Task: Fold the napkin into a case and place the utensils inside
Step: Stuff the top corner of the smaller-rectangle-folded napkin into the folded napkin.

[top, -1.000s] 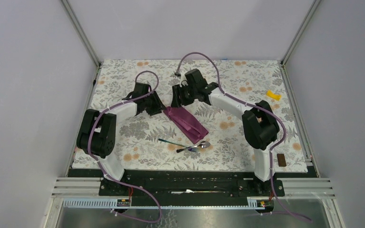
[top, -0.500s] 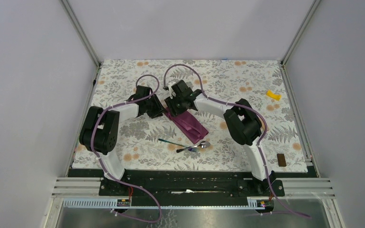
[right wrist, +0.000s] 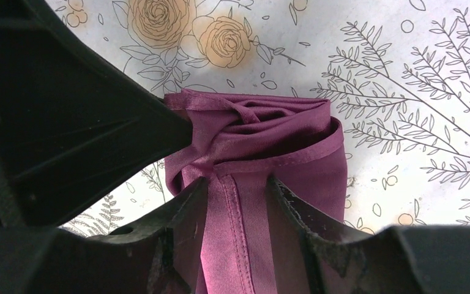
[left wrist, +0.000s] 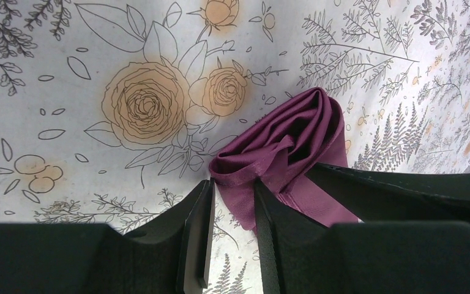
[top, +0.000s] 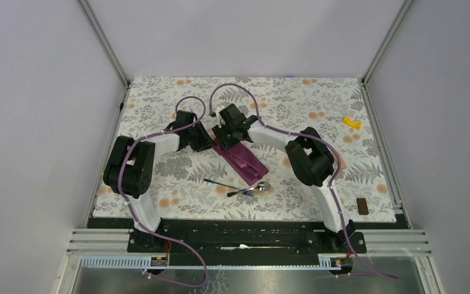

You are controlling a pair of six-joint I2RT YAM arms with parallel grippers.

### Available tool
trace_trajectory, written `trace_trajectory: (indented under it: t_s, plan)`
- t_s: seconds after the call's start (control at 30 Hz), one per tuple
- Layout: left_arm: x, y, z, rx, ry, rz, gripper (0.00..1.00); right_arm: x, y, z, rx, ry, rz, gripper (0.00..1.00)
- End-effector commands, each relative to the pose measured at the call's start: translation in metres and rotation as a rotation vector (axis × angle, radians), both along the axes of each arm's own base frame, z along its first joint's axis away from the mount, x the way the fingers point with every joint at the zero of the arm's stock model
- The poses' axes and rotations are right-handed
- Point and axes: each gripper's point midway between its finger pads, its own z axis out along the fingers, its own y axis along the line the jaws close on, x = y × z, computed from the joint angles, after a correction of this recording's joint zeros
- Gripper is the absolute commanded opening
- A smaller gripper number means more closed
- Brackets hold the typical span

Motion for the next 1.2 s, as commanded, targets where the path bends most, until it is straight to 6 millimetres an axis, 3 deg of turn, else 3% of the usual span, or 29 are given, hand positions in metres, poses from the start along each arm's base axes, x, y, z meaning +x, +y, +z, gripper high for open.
trace_trajectory:
  t_s: [0.0,0.17,0.4,0.6,0.77,0.87,0.9,1.0,1.17]
  plan:
    - [0.008,-0.006,0.011,-0.022,-0.047,-0.009,0.34,0.007,0.010,0.012,0.010,-0.035,0.012,0.47]
    - [0.007,-0.008,0.010,-0.024,-0.044,-0.015,0.34,0.009,0.013,0.012,0.010,-0.033,0.011,0.28]
    - [0.007,-0.009,0.009,-0.025,-0.045,-0.017,0.34,0.012,0.020,0.026,0.058,-0.040,0.001,0.00]
    - [0.005,-0.009,0.010,-0.030,-0.047,-0.018,0.33,0.005,0.030,0.048,0.143,-0.025,0.012,0.00]
    - [0.004,-0.010,0.010,-0.032,-0.045,-0.021,0.32,-0.005,0.041,0.049,0.225,0.047,0.013,0.00]
    - [0.004,-0.010,0.011,-0.032,-0.050,-0.025,0.32,-0.006,0.038,0.054,0.255,0.079,-0.011,0.00]
    - [0.004,-0.010,0.012,-0.030,-0.053,-0.029,0.33,-0.006,0.034,0.059,0.261,0.071,-0.013,0.02]
    - [0.004,-0.009,0.013,-0.023,-0.061,-0.031,0.35,-0.005,0.019,0.067,0.207,0.012,-0.005,0.25]
    - [0.004,-0.011,0.010,-0.037,-0.059,-0.028,0.34,0.003,-0.006,0.049,0.044,-0.058,0.014,0.48]
